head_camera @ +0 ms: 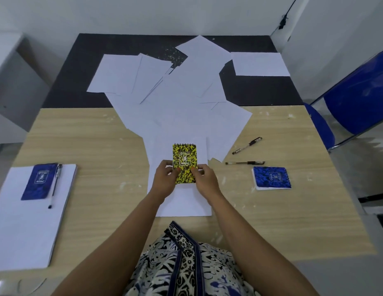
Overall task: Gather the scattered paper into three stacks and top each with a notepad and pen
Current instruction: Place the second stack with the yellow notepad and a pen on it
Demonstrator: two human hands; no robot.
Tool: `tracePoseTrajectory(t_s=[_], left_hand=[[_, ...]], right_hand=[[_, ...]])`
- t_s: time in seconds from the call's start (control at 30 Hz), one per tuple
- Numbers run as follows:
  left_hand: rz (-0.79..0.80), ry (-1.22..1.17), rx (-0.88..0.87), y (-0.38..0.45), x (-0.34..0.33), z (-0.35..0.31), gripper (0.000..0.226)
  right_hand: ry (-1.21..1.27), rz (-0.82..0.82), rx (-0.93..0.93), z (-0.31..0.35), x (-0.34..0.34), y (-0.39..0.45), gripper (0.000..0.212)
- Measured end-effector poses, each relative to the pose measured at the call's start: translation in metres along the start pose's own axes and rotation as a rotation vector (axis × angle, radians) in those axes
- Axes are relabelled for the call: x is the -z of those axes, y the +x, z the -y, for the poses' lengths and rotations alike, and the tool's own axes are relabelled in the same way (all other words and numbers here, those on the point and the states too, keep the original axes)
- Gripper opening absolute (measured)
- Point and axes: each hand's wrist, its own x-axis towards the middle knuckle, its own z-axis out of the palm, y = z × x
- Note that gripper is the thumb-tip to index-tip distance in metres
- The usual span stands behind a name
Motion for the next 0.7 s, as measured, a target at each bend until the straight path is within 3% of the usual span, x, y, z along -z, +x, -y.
tracePoseTrajectory(t_s=[0.13,0.27,0.47,0.7], left_hand=[[-0.08,0.009,0.032,0.011,0.024,0.008,0.019],[-0.099,0.031,0.11,0.028,0.045,0.013,0.021],[-0.017,0.207,0.268,0.031,0.062,0.045,0.029],[0.047,0.227,0.295,0.037,0.068,0.041,0.021]], right_hand=[[-0.356,-0.151,-0.141,-0.004,-0.01,0.0,0.057],[-0.496,-0.181,-0.298,-0.006,-0.02,-0.005,0.078],[-0.361,-0.162,-0.399,-0.006,-0.019,0.005,0.077],[-0.261,-0.097,-0.436,-0.007,-0.011,0.015,0.063]])
